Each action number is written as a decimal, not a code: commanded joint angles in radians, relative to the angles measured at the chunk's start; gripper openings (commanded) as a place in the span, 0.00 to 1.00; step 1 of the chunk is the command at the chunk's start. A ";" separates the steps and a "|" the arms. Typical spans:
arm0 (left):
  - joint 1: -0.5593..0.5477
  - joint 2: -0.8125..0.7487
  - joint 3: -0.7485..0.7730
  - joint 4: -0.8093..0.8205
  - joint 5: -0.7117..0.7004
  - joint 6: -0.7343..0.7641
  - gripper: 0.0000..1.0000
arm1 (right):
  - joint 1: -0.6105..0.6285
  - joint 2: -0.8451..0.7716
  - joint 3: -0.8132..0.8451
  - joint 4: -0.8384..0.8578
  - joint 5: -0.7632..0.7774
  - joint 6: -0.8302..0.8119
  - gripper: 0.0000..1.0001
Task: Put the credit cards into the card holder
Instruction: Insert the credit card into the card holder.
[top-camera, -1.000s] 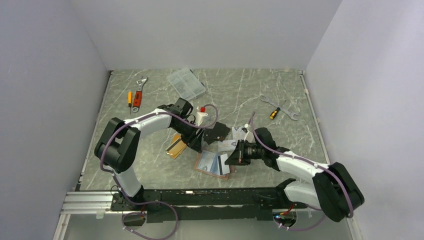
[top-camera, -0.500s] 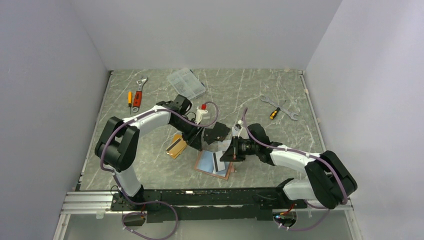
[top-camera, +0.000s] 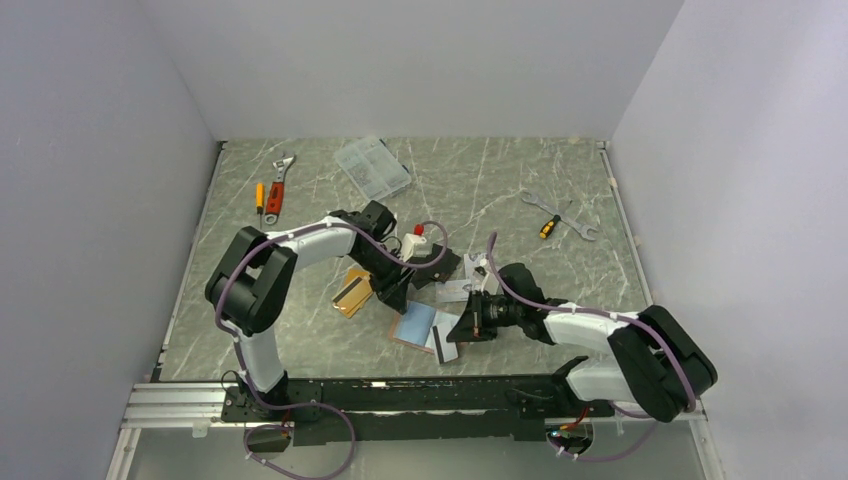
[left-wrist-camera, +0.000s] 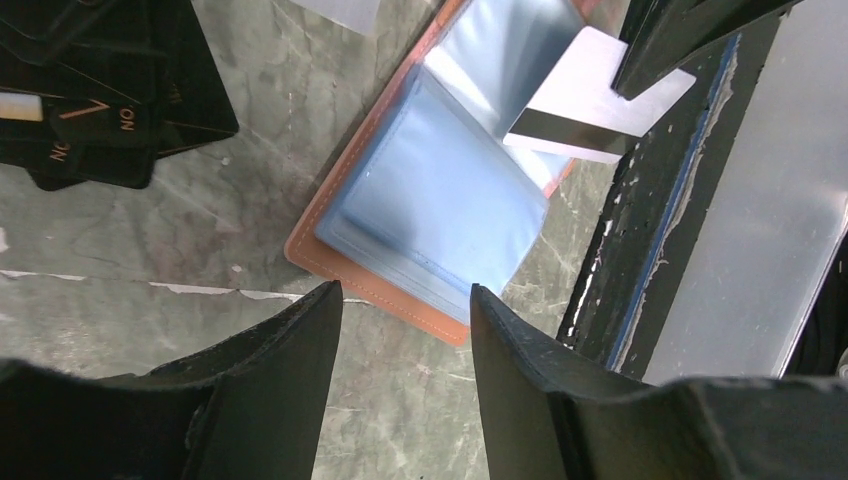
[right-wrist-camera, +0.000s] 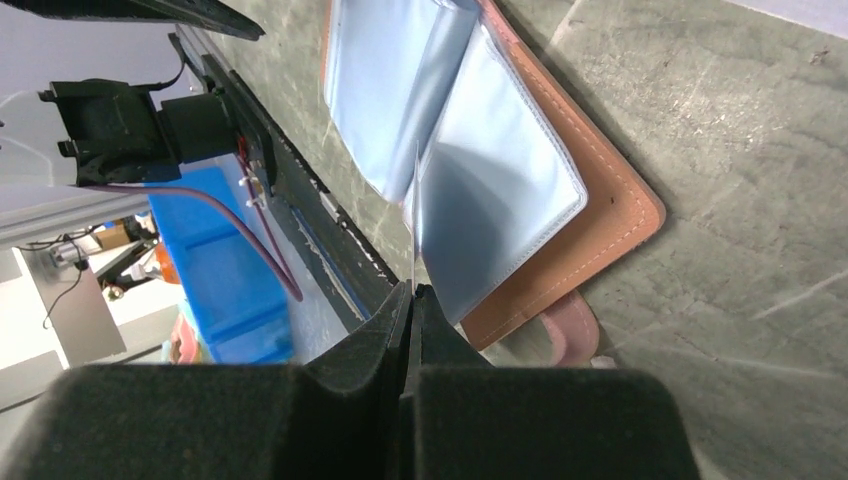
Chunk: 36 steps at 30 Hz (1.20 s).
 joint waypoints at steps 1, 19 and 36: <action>-0.018 0.004 -0.018 0.041 -0.048 0.008 0.56 | -0.006 0.040 -0.001 0.113 -0.045 0.005 0.00; -0.065 0.035 0.011 0.010 -0.167 -0.081 0.54 | -0.032 0.140 0.002 0.212 -0.076 0.020 0.00; -0.076 0.064 0.025 0.019 -0.226 -0.094 0.49 | -0.045 0.177 -0.003 0.206 -0.069 0.020 0.00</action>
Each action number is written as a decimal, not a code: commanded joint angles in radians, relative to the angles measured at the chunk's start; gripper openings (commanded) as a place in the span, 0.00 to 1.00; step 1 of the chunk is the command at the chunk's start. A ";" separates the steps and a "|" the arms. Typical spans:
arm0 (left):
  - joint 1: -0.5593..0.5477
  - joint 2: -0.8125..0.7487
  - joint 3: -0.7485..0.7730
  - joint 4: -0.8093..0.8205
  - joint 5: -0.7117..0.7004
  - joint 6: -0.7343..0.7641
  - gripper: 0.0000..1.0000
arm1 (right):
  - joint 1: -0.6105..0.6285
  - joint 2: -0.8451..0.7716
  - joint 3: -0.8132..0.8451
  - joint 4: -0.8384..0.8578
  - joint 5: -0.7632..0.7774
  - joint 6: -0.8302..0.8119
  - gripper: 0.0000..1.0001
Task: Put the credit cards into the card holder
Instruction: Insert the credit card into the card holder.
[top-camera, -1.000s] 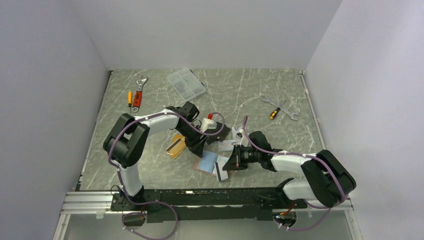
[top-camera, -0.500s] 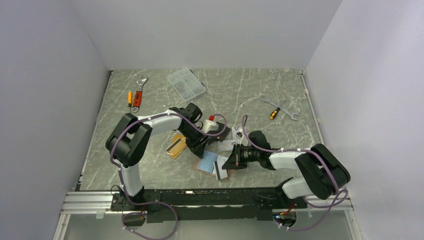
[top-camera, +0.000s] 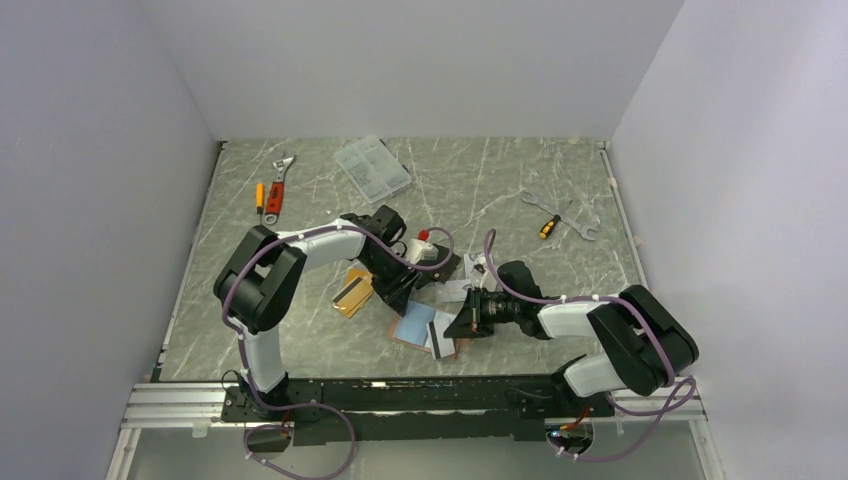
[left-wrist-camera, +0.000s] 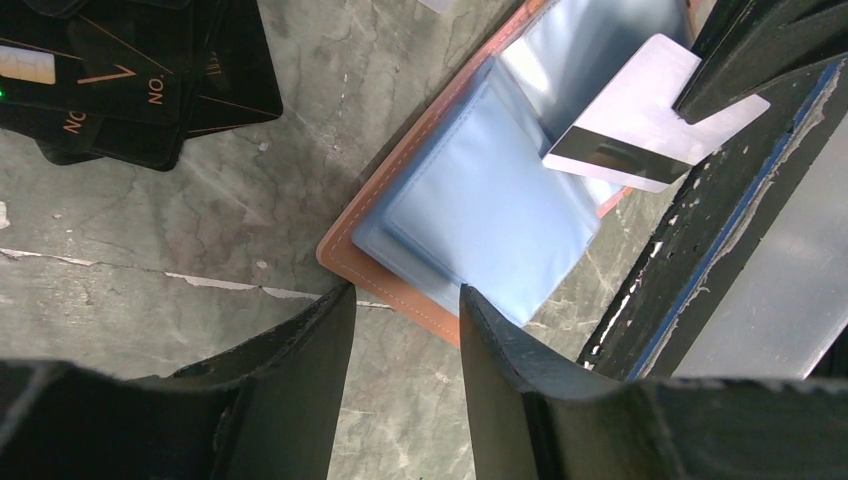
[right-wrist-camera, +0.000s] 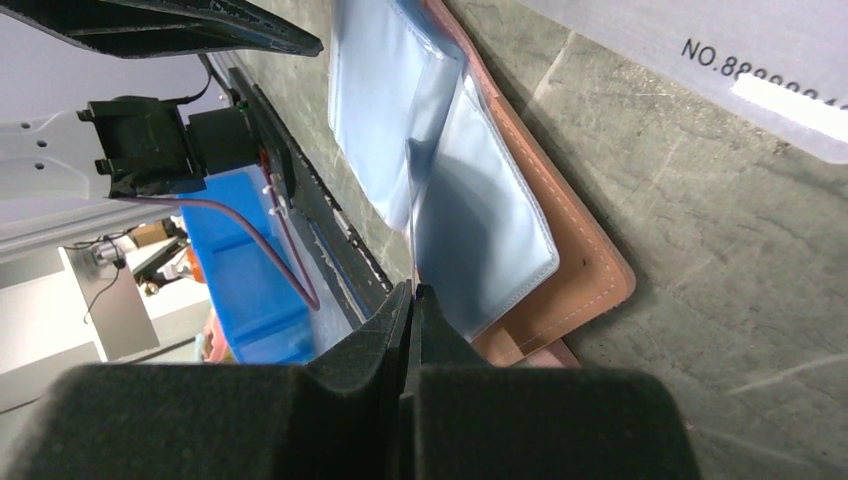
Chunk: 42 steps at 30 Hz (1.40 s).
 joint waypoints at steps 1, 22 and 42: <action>-0.017 0.028 0.021 0.009 -0.066 0.015 0.49 | -0.009 0.038 0.004 0.035 0.002 -0.010 0.00; -0.048 0.021 -0.007 -0.023 -0.116 0.099 0.43 | -0.027 0.139 0.042 0.092 0.041 0.032 0.00; -0.068 -0.012 -0.039 -0.101 0.034 0.194 0.33 | -0.037 0.140 0.100 0.082 0.126 0.053 0.00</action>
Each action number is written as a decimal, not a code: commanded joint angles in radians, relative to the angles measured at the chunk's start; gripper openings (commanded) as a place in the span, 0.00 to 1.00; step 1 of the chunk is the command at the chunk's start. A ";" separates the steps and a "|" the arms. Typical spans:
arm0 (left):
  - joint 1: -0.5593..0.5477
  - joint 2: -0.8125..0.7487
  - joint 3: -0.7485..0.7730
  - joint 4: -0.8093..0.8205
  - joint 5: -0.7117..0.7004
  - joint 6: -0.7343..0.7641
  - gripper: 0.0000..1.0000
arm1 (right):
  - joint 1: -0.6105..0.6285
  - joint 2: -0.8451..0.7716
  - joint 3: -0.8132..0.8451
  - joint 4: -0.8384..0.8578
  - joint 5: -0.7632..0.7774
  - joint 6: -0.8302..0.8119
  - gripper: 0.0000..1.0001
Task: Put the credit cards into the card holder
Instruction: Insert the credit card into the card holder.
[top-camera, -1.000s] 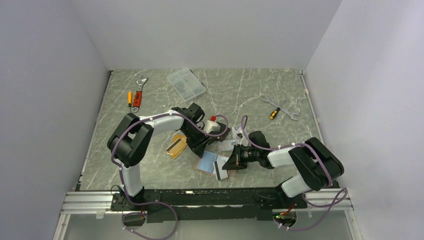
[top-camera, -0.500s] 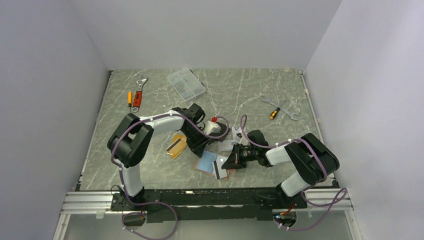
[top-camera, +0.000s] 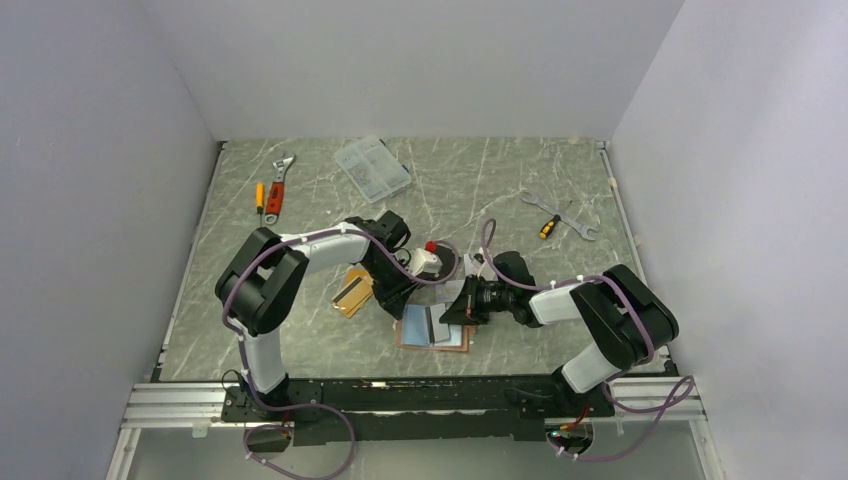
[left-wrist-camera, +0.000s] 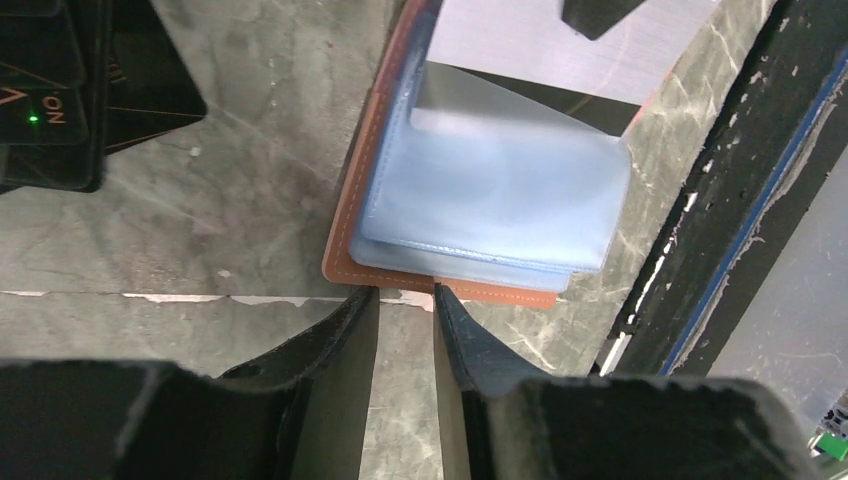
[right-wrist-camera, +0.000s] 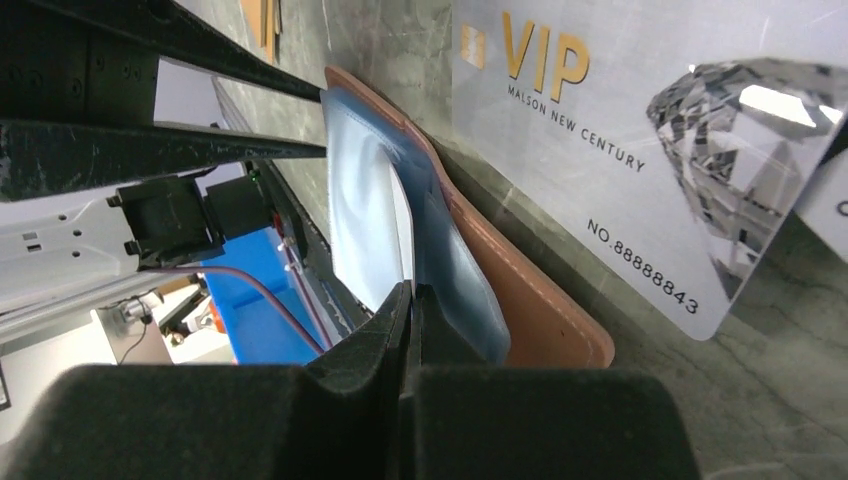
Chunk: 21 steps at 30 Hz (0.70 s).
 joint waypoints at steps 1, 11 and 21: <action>-0.030 -0.011 -0.036 -0.064 0.068 0.042 0.33 | -0.006 -0.007 0.014 0.012 0.084 -0.009 0.00; -0.032 -0.051 -0.036 -0.063 -0.006 0.072 0.34 | -0.007 -0.044 -0.036 0.015 0.095 -0.018 0.00; -0.107 -0.155 -0.109 0.015 -0.069 0.132 0.33 | 0.013 0.008 -0.079 0.114 0.133 -0.004 0.00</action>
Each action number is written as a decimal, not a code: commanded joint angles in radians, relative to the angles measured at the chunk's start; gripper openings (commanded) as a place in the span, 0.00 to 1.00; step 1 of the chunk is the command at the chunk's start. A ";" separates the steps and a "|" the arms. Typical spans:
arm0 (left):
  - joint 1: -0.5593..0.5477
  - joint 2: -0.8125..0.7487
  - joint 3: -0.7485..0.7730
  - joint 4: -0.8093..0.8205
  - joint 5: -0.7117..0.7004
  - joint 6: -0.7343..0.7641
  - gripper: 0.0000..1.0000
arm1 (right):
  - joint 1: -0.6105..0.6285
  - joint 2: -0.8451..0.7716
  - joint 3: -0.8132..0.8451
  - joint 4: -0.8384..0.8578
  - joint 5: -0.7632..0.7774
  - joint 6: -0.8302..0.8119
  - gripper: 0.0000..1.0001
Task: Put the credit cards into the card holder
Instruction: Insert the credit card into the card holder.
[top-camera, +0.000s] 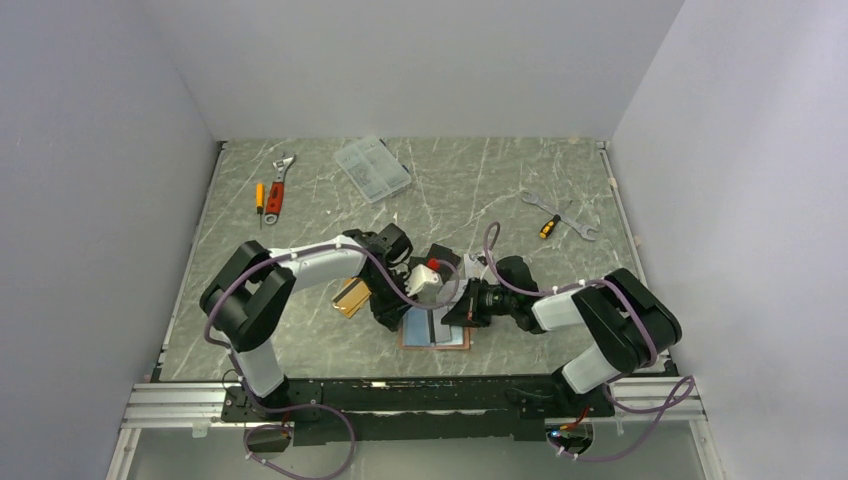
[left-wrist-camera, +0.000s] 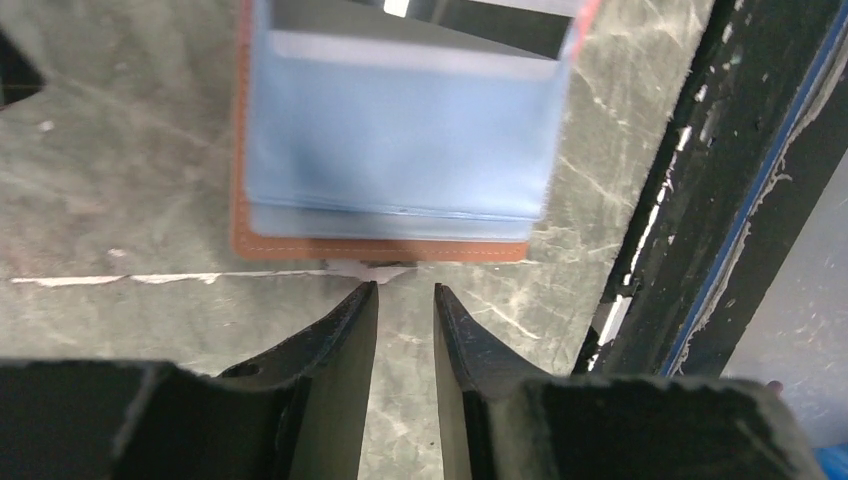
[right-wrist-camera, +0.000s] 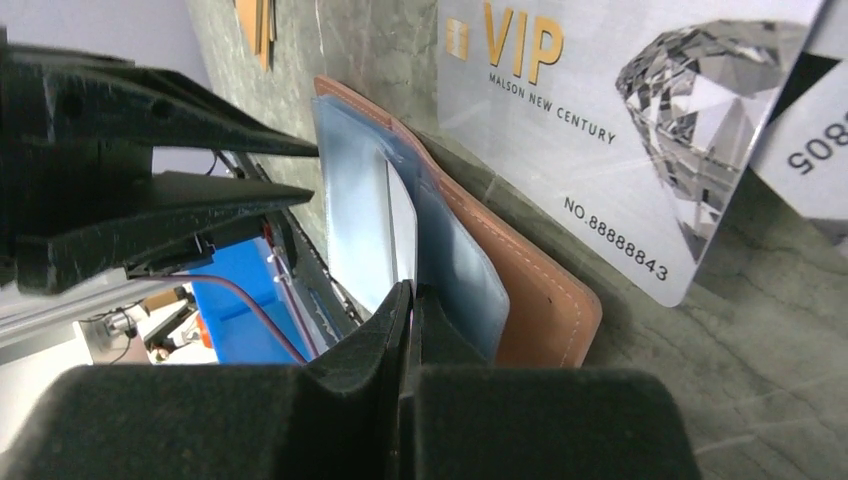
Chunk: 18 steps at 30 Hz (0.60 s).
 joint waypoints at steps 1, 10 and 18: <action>-0.060 -0.060 -0.029 0.038 -0.036 0.063 0.33 | 0.009 0.041 -0.037 0.090 0.092 0.002 0.00; -0.165 -0.021 -0.011 0.064 -0.166 0.086 0.32 | 0.043 0.024 -0.034 0.061 0.165 0.012 0.00; -0.178 -0.023 -0.047 0.108 -0.165 0.061 0.32 | 0.138 -0.021 -0.012 -0.029 0.290 0.020 0.00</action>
